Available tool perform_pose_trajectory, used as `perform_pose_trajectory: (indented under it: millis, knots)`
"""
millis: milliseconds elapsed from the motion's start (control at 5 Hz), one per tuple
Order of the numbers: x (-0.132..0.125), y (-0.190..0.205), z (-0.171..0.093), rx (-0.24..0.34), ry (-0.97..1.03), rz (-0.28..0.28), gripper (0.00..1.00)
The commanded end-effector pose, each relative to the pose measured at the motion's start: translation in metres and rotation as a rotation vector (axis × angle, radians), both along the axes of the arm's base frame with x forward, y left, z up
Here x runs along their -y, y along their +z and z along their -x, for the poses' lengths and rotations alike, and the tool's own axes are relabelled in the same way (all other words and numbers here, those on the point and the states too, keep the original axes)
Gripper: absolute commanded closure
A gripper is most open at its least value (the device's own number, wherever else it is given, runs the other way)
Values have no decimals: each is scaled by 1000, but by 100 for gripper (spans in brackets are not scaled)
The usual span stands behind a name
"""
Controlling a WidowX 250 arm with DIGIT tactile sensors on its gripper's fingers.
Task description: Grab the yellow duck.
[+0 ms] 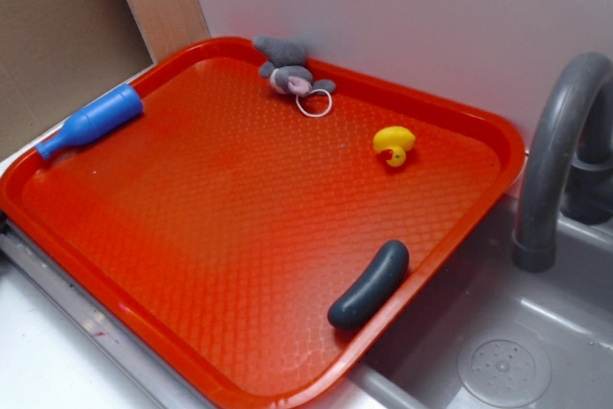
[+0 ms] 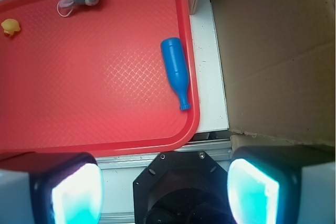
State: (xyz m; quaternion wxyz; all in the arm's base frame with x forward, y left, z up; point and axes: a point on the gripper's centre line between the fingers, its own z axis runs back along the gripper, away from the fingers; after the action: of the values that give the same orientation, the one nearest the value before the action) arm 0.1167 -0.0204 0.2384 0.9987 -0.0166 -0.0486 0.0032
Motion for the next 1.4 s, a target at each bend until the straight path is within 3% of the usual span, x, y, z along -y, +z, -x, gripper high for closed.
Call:
perform_pose_trajectory:
  millis: [0, 200, 400, 600, 800, 1200]
  knots:
    - [0, 0, 0, 0, 0, 0, 0]
    - [42, -9, -19, 52, 119, -63, 0]
    - [79, -14, -46, 121, 116, -75, 0]
    - [118, -28, -81, 149, 72, -93, 0]
    - [158, -39, -121, 178, 7, 114, 0]
    - [227, -67, -156, 192, -78, 136, 0]
